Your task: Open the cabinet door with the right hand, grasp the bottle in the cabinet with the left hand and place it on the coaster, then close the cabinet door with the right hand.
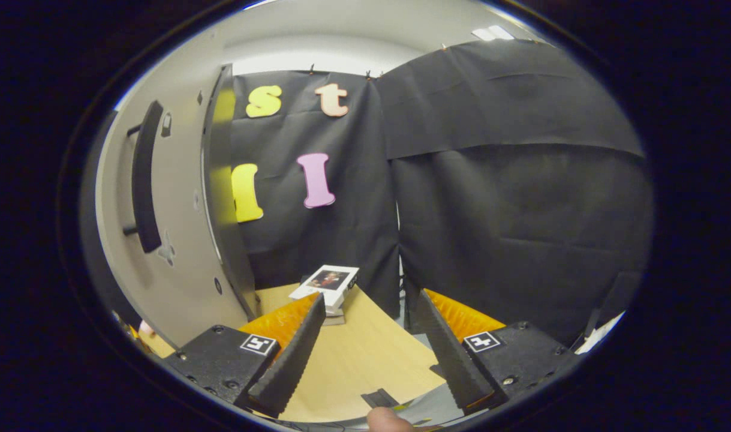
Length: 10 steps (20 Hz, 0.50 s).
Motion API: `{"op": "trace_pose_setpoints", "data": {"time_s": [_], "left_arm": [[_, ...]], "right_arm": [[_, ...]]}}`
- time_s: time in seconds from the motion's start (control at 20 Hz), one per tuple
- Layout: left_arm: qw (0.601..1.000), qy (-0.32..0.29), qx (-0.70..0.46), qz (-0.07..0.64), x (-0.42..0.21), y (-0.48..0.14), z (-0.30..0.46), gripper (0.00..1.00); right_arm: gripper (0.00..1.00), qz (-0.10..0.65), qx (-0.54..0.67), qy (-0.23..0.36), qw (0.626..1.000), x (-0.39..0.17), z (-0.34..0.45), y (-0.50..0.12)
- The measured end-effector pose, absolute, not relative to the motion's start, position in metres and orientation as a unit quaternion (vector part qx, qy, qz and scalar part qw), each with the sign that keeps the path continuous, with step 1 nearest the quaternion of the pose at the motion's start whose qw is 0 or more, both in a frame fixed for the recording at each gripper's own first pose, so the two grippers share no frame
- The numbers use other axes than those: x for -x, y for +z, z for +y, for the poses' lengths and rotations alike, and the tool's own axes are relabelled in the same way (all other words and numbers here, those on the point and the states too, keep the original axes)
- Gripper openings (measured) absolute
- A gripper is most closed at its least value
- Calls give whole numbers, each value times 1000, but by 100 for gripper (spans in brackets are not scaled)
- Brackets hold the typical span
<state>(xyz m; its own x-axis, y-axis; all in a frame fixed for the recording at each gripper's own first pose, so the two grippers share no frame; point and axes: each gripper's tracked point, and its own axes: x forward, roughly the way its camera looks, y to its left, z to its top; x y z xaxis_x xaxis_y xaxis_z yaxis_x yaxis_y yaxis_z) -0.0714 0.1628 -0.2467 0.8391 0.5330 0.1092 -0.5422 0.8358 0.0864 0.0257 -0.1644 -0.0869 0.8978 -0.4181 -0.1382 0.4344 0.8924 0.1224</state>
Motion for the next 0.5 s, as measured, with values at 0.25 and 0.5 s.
{"op": "trace_pose_setpoints", "data": {"time_s": [0.25, 0.5], "left_arm": [[955, 292, -48, -2, 56, -303, 194, 71], [957, 284, -50, 1, 52, -314, 196, 71]], "right_arm": [[99, 107, -33, -219, 969, -34, -151, -108], [99, 113, -19, -202, 973, -43, -127, -106]]}}
